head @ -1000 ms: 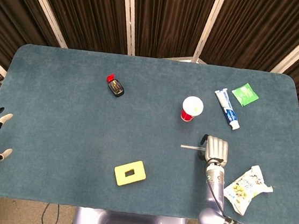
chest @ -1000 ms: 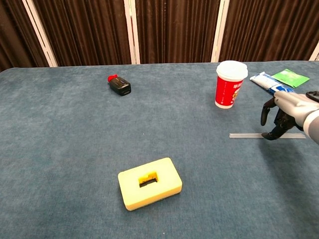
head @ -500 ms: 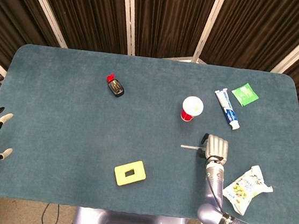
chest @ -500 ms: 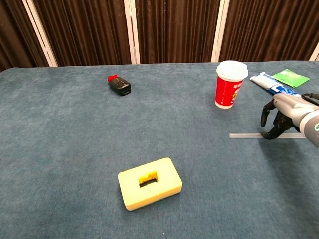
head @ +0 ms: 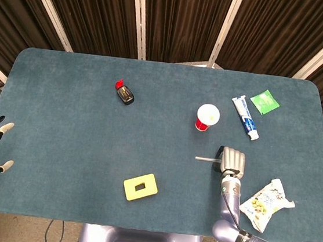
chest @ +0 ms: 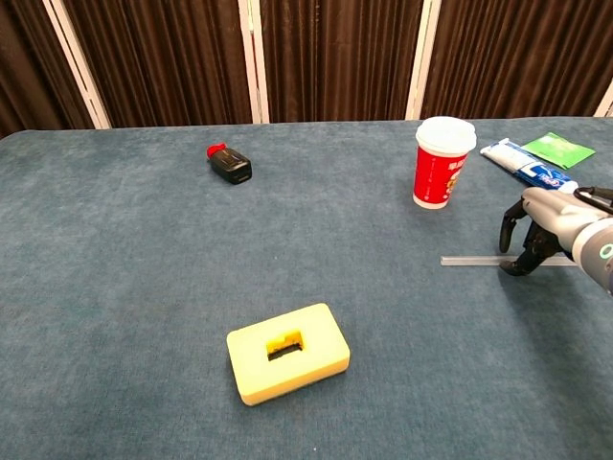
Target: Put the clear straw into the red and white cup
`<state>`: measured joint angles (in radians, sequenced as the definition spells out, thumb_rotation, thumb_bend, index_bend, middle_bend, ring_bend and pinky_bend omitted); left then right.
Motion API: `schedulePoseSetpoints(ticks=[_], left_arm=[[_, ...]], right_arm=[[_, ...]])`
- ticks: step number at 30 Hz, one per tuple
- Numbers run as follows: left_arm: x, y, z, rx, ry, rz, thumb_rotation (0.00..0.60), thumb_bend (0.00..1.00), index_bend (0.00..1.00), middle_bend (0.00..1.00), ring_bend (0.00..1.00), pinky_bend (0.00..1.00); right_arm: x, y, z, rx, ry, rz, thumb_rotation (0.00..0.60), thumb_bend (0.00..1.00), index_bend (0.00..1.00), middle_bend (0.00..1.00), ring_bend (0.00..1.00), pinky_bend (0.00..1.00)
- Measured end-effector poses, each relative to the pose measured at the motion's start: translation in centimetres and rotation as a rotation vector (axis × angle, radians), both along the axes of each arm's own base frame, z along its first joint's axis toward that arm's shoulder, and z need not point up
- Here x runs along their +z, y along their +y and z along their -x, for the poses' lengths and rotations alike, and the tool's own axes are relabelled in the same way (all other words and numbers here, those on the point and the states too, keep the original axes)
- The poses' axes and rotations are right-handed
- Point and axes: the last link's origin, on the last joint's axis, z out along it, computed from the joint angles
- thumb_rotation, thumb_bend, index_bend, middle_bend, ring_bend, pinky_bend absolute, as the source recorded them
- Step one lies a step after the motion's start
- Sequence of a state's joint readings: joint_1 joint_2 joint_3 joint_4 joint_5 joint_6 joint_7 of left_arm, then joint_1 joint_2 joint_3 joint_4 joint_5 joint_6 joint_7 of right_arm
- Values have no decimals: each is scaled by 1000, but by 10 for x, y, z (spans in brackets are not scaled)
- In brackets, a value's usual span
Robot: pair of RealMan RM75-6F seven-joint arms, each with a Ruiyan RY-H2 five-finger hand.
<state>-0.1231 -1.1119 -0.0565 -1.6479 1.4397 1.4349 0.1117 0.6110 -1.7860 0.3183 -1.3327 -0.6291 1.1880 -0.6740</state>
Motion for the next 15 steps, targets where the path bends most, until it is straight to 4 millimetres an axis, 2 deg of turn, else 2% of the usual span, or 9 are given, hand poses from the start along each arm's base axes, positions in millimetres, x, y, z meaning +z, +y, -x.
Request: schedulePoseSetpoints(ticks=[15], left_arm=[[0,0,0,1,0,1,600,182,155,0,0,0]], right_arm=[[-6,1,3,-6,-4,-2,600,362,574,1000,966,799]])
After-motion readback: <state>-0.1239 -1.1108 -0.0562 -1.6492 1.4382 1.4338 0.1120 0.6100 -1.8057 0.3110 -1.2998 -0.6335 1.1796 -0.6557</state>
